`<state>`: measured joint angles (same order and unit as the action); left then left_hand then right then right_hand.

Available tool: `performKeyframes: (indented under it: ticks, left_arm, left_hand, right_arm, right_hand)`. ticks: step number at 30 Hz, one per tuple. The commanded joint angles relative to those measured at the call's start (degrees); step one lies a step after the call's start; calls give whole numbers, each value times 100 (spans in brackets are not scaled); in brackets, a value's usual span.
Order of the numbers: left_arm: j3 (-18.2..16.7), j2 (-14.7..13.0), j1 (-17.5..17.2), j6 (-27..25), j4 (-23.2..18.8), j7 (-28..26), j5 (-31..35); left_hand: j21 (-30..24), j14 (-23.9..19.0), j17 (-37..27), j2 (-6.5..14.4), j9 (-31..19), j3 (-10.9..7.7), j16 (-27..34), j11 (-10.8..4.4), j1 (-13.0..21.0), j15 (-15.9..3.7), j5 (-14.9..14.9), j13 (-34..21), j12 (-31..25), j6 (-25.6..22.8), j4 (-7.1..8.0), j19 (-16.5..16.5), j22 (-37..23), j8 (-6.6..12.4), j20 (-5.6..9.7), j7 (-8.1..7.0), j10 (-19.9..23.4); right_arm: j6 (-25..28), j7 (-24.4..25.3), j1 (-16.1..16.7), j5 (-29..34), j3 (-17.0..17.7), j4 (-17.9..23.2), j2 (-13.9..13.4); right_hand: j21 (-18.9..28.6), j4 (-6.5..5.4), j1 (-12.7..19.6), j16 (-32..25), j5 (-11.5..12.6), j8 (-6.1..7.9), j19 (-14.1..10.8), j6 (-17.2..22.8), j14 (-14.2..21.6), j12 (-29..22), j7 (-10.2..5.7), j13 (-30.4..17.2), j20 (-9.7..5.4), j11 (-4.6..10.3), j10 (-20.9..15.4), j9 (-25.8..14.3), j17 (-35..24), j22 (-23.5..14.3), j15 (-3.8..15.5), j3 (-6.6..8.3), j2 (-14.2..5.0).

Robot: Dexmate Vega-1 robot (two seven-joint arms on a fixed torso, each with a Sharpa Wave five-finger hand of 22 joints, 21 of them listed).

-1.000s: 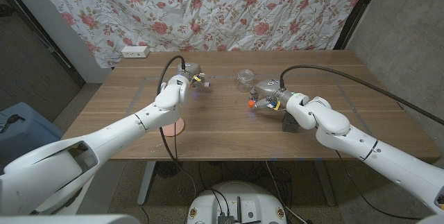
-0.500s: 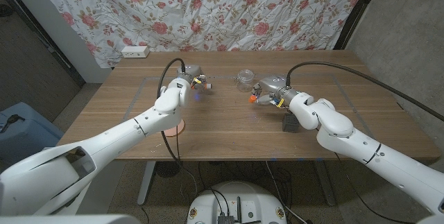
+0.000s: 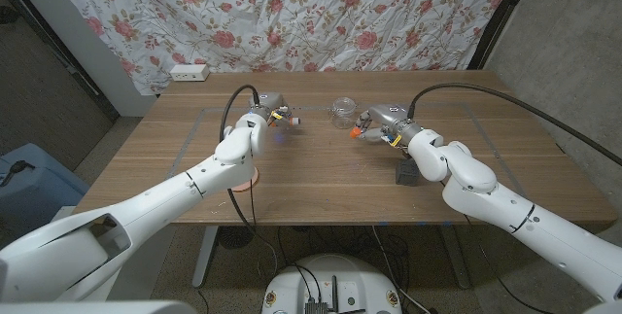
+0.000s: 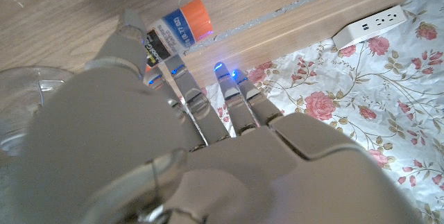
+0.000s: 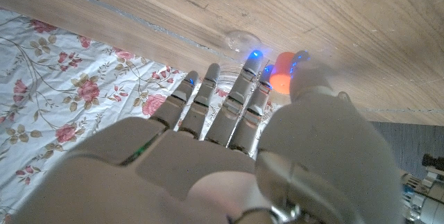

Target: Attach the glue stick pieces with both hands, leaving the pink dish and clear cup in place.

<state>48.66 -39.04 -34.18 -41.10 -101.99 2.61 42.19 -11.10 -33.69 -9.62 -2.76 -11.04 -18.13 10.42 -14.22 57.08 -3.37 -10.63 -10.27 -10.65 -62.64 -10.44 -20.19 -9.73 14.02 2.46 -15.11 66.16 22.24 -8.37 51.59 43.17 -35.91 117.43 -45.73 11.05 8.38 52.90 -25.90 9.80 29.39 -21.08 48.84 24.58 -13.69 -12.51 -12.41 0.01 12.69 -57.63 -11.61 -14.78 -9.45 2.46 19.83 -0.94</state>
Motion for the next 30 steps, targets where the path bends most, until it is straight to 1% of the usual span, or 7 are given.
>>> performKeyframes:
  ticks: [1, 7, 12, 15, 24, 30]
  left_arm:
    - [-274, 43, -330, 9, -270, -343, -445]
    - [-346, 16, -399, 41, -367, -414, -708]
    - [-401, -54, -461, 133, -445, -481, -900]
    - [-439, -61, -490, 187, -457, -542, -1021]
    - [-449, -80, -519, 306, -541, -675, -1219]
    - [-490, -82, -571, 415, -609, -770, -1372]
  left_hand:
    - [-14, -38, -10, 464, -12, -137, -13, 142, -406, -878, -25, -93, -54, -553, 96, 16, -28, 8, 128, 532, 631]
    - [-12, -37, -10, 464, -6, -142, -14, 142, -413, -876, -24, -92, -50, -533, 96, 23, -28, -8, 113, 533, 621]
    - [-10, -32, -8, 456, -3, -143, -18, 141, -425, -868, -22, -91, -46, -529, 98, 29, -28, -14, 110, 529, 611]
    - [-7, -32, -7, 458, -1, -147, -19, 142, -430, -869, -22, -91, -44, -523, 99, 39, -28, -19, 102, 529, 604]
    - [-5, -27, -3, 461, 3, -162, -25, 143, -457, -865, -22, -90, -40, -523, 107, 49, -28, -28, 89, 540, 589]
    - [-9, -17, 0, 452, 5, -166, -31, 143, -480, -853, -20, -90, -37, -502, 111, 44, -29, -43, 94, 534, 577]
  right_arm:
    - [416, 465, 12, -749, 62, 25, 96]
    - [411, 601, -62, -927, 28, 12, 57]
    - [478, 730, -55, -1146, 60, 53, 89]
    - [462, 818, -13, -1398, 134, 84, 120]
    - [682, 1032, 67, -1705, 198, 351, 105]
    - [745, 1141, 102, -1981, 258, 434, 77]
  right_hand:
    - [-6, -2, -47, -22, 41, 4, -12, 72, 36, -1, -18, -20, -4, -8, -64, -6, -22, -24, 809, -23, 18]
    - [-7, 0, -51, -26, 43, -7, -11, 75, 38, 3, -18, -21, -1, -9, -71, 5, -23, -24, 810, -32, 14]
    - [-11, -4, -66, -31, 44, -18, -2, 83, 40, 9, -16, -22, 1, -10, -76, 17, -25, -24, 806, -45, 9]
    - [-11, -4, -69, -32, 45, -23, -2, 85, 39, 11, -16, -22, 0, -10, -79, 21, -25, -24, 806, -50, 7]
    - [-14, -4, -90, -34, 51, -50, 9, 97, 29, 17, -18, -32, 20, -11, -95, 42, -23, -25, 804, -75, -2]
    - [-13, -5, -111, -35, 53, -73, 9, 96, 31, 24, -19, -40, 46, -12, -99, 55, -17, -25, 790, -97, 0]
